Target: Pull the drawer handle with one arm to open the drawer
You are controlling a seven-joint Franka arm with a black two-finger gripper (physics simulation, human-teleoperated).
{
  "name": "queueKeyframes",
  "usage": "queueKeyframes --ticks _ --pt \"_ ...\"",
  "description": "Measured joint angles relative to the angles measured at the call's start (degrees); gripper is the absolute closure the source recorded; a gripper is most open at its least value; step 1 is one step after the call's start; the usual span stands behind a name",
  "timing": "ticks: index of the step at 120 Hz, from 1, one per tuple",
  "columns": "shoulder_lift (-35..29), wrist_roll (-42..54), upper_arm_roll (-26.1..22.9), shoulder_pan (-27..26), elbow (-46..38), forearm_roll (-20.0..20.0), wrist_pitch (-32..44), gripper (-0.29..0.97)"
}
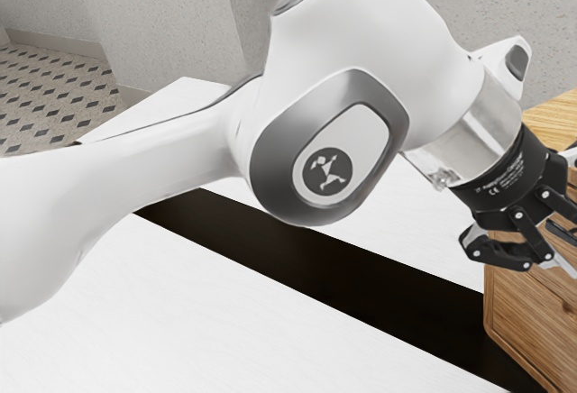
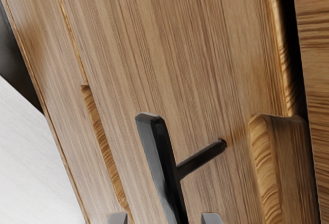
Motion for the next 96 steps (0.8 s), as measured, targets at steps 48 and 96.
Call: queueKeyframes --ticks 48,96 --pt "0.1 0.35 -0.18 -0.31 -0.19 -0.29 0.31 0.63" --pt "-0.43 0.56 -0.24 -0.32 -0.86 -0.33 0.3 0.69"
